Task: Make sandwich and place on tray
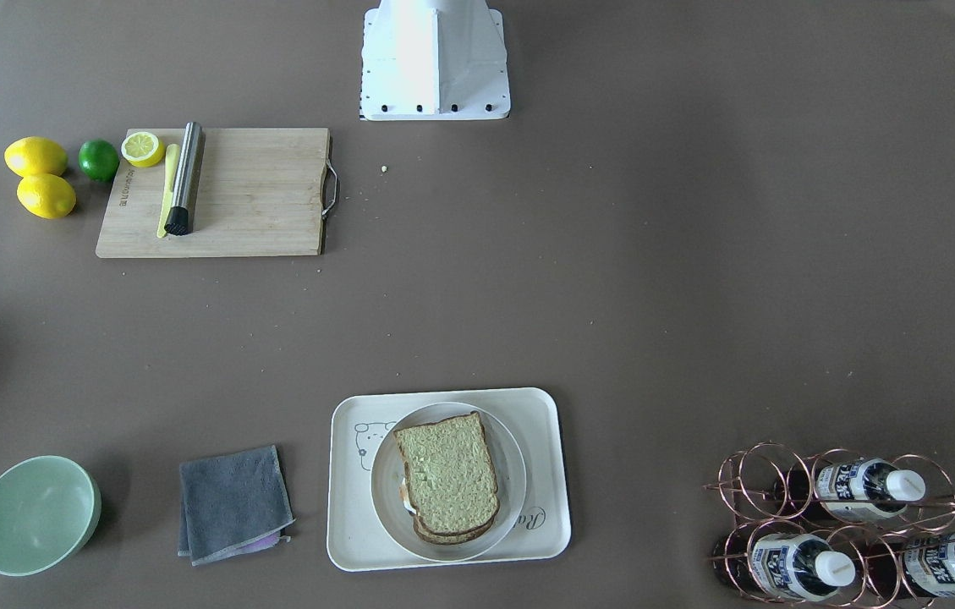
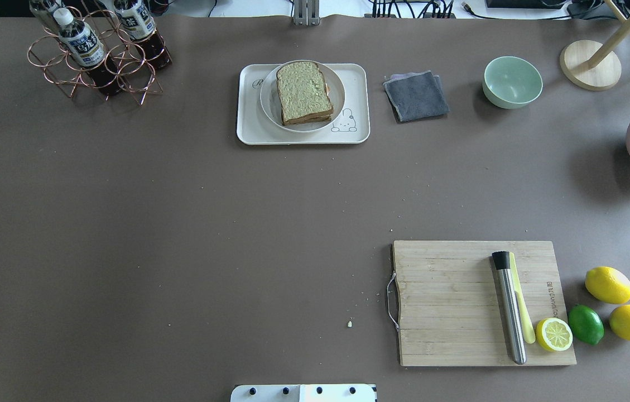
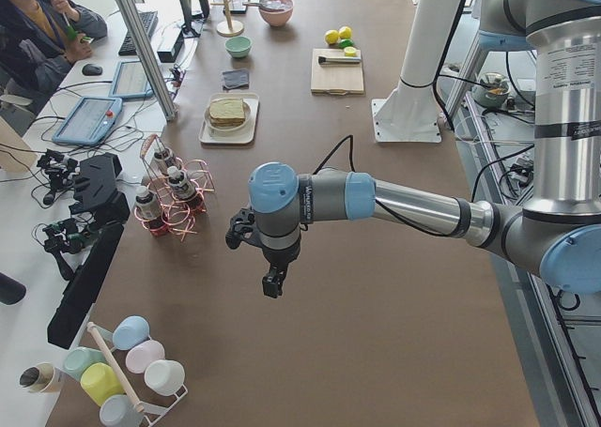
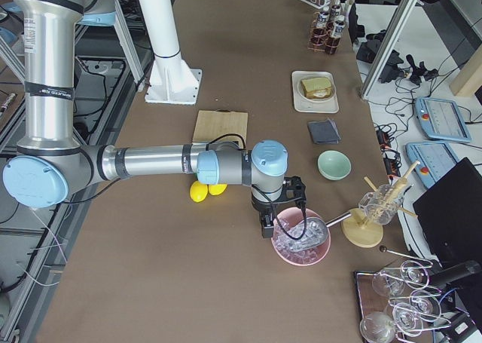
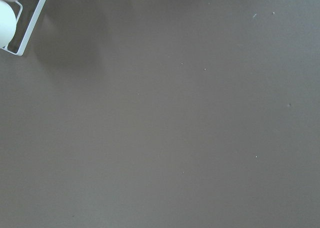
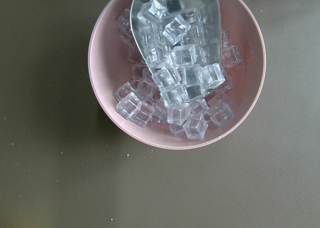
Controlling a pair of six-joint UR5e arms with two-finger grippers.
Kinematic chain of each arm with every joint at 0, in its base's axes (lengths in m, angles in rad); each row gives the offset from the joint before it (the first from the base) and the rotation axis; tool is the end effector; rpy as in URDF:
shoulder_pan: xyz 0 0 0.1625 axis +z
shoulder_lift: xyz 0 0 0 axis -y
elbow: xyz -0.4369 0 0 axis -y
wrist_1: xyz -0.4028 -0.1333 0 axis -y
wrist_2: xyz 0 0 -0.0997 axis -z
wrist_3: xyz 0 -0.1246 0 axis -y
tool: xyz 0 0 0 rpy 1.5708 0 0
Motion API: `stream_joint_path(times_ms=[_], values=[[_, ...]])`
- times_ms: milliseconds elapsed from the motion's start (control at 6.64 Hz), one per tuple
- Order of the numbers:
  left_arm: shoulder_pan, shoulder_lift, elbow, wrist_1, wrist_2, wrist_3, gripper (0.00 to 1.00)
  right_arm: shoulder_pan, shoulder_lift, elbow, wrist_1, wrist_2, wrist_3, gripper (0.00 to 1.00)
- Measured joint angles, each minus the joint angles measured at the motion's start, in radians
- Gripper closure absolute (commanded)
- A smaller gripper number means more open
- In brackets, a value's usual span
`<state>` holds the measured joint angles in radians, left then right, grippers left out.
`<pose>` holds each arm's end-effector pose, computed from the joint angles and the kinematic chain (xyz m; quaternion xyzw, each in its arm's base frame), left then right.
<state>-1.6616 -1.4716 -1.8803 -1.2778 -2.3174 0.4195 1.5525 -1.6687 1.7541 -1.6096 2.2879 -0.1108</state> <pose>-0.0886 -0.4362 0.6125 0.0547 0.3623 0.1373 0.9203 0.0429 -0.4635 0.6521 0.0380 -0.3494 -0.0685 0.9337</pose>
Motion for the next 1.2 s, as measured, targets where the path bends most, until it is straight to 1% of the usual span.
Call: stream_joint_path(times_ms=[602,1205], values=[[-0.01,0.015,-0.001,0.002,0.0,0.003,0.02,0.001,-0.06,0.028,0.005,0.01,-0.017,0.0],[-0.01,0.044,-0.009,0.002,-0.002,0.002,0.02,0.0,-0.055,0.034,0.004,0.01,-0.017,0.0]])
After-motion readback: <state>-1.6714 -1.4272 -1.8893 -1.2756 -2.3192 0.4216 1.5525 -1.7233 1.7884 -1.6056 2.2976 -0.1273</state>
